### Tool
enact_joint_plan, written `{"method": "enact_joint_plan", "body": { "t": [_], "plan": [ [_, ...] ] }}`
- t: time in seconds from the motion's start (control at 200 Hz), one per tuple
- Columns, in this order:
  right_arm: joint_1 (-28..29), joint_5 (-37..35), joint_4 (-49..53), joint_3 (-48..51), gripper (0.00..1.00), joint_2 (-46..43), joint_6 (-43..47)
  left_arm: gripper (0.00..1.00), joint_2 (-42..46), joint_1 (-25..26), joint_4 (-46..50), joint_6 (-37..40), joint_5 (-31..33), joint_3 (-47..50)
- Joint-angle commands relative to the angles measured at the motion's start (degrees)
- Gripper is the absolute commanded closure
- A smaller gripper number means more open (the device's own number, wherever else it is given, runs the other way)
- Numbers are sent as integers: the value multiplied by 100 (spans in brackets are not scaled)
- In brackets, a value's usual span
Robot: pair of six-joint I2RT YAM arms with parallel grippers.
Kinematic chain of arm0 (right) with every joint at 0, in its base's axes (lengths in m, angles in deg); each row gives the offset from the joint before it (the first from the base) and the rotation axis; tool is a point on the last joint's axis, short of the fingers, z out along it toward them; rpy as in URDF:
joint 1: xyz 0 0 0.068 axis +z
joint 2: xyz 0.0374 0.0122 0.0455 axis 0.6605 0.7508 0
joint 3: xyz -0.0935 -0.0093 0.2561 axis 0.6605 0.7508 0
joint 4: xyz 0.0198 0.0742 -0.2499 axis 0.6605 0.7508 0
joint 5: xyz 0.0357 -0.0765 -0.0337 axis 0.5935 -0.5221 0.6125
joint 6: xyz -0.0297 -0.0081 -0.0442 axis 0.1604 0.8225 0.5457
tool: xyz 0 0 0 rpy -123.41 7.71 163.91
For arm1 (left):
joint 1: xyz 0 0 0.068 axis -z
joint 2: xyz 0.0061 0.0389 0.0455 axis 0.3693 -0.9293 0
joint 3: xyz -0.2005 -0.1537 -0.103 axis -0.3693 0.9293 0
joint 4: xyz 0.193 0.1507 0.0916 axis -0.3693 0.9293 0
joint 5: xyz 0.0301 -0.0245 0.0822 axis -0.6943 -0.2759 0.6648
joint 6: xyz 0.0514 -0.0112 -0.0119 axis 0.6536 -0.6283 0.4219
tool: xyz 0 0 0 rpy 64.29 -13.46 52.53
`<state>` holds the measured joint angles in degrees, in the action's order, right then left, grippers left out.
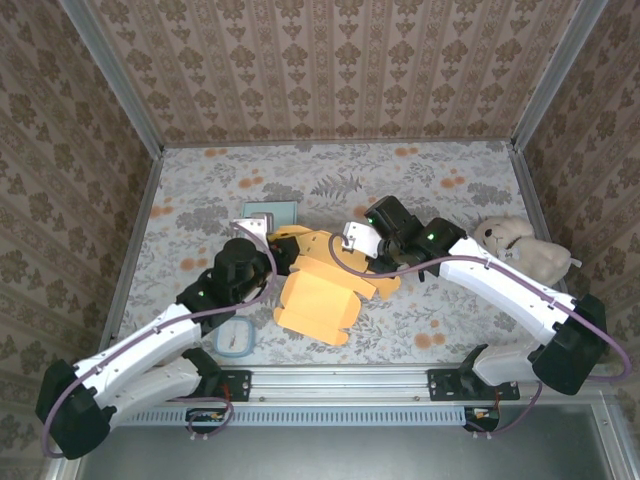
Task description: Fold the paper box
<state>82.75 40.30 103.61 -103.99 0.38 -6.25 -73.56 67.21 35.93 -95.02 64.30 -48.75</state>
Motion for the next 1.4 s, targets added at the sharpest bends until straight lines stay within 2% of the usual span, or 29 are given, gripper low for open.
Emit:
{"method": "enact_joint_plan", "body": {
  "t": [0.0, 0.145, 0.385, 0.73, 0.955, 1.095, 1.285, 1.395],
  "plan": [
    [44, -194, -87, 94, 100, -172, 57, 71, 279, -51, 257, 80, 378, -173],
    [55, -158, -167, 88, 100, -165, 23, 71, 453, -52, 251, 57, 330, -131],
    [164, -149, -280, 46, 100, -12, -66, 70, 108, 32, 37, 22, -84, -277],
    [192, -158, -394, -57, 100, 213, -223, 71, -451, 503, -493, 290, -427, -410],
    [305, -71, -526, -100, 100, 294, -354, 71, -1003, 702, -456, 311, -358, -701],
    [326, -168, -609, 39, 100, 294, -339, 71, -1002, 702, -233, 304, 29, -737],
    [224, -448, -718, 194, 100, 444, -424, 70, -587, 431, 144, 291, 393, -406],
    [178, -389, -788, 252, 100, 413, -422, 69, -490, -284, 155, -24, -287, -82]
  ]
}}
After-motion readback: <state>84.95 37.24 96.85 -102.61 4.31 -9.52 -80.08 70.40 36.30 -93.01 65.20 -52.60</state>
